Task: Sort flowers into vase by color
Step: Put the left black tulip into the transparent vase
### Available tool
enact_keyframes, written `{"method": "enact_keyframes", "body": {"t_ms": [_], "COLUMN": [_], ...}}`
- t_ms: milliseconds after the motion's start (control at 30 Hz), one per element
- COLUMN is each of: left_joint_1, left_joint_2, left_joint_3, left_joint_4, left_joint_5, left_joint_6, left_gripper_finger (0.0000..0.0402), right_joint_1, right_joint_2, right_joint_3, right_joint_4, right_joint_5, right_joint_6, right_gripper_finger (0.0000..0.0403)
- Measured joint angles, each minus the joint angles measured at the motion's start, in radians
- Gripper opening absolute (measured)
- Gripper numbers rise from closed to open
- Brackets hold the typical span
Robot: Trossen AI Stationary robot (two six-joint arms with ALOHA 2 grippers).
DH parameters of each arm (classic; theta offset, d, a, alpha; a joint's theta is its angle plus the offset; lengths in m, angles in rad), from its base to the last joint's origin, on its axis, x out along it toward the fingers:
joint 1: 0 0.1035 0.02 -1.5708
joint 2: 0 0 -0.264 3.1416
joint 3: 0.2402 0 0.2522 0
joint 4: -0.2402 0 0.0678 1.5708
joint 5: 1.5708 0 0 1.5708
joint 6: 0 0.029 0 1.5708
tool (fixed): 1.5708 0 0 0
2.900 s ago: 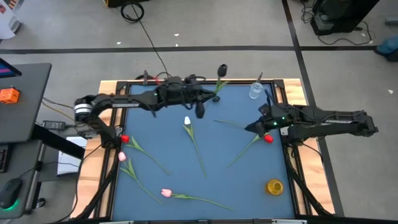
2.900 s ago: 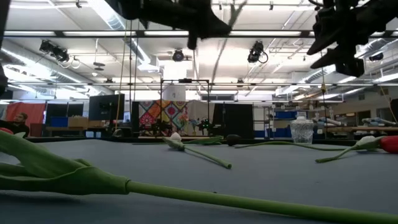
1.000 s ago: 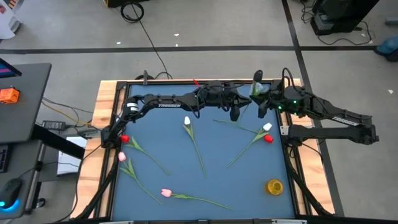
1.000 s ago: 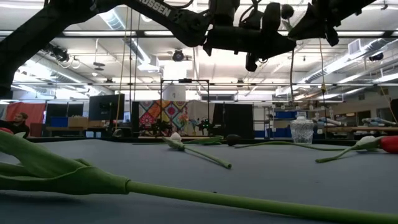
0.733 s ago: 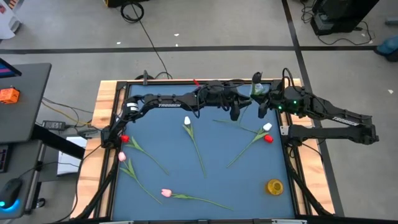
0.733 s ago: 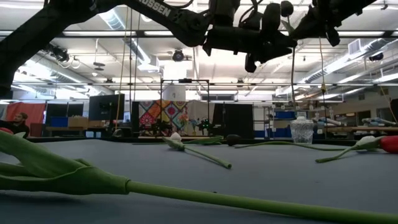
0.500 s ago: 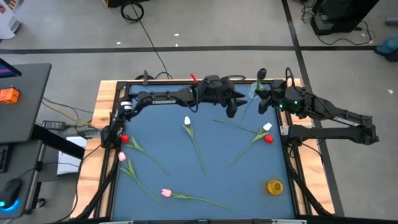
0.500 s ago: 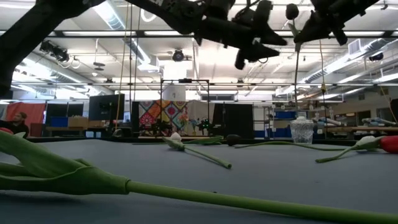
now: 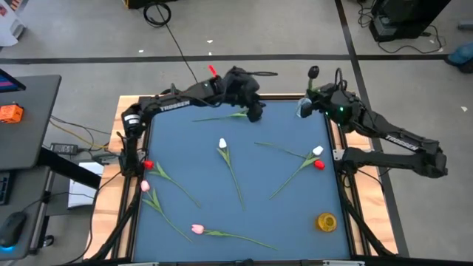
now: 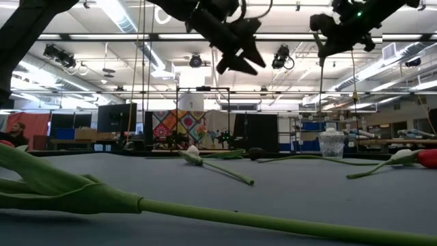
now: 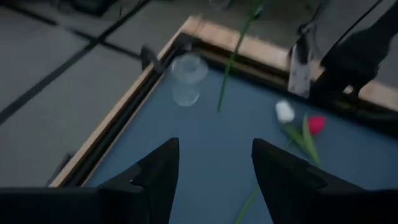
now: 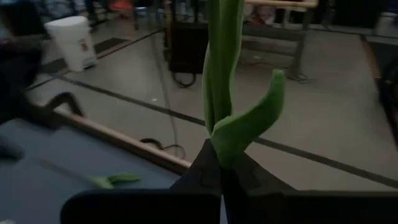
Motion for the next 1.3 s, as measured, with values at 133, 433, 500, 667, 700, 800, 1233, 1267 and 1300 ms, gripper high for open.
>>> {"method": "enact_keyframes", "body": {"t_ms": [133, 433, 500, 667, 700, 800, 1233, 1267, 1300], "left_joint_1": [0.008, 0.0, 0.001, 0.001, 0.001, 0.001, 0.0, 0.0, 0.0], "left_joint_2": [0.002, -0.007, -0.007, -0.006, -0.006, -0.006, -0.006, -0.006, -0.006], "left_joint_3": [-0.018, -0.119, -0.14, -0.167, -0.169, -0.171, -0.171, -0.171, -0.171], "left_joint_4": [-0.098, -0.116, -0.119, -0.126, -0.125, -0.123, -0.159, -0.159, -0.158], "left_joint_5": [0.002, -0.001, -0.003, -0.003, -0.003, -0.003, -0.003, -0.003, -0.003], "left_joint_6": [-0.033, -0.076, -0.081, -0.082, -0.086, -0.097, -0.097, -0.097, -0.097], "left_gripper_finger": [0.0208, 0.0208, 0.0208, 0.0208, 0.0208, 0.0208, 0.0208, 0.0208, 0.0208], "right_joint_1": [-0.097, -0.238, -0.258, -0.295, -0.296, -0.295, -0.295, -0.295, -0.295], "right_joint_2": [0.004, -0.001, -0.003, 0.004, 0.009, 0.023, 0.024, 0.025, 0.027], "right_joint_3": [0.0, 0.0, 0.0, 0.0, 0.0, 0.0, 0.0, 0.0, 0.0], "right_joint_4": [0.03, 0.099, 0.101, 0.101, 0.101, 0.109, 0.139, 0.131, 0.126], "right_joint_5": [-0.023, -0.085, -0.096, -0.095, -0.095, -0.095, -0.082, -0.079, -0.076], "right_joint_6": [-0.008, -0.052, -0.057, -0.092, -0.094, -0.098, -0.147, -0.148, -0.147], "right_gripper_finger": [0.0002, 0.0002, 0.0002, 0.0002, 0.0002, 0.0002, 0.0003, 0.0003, 0.0003]}}
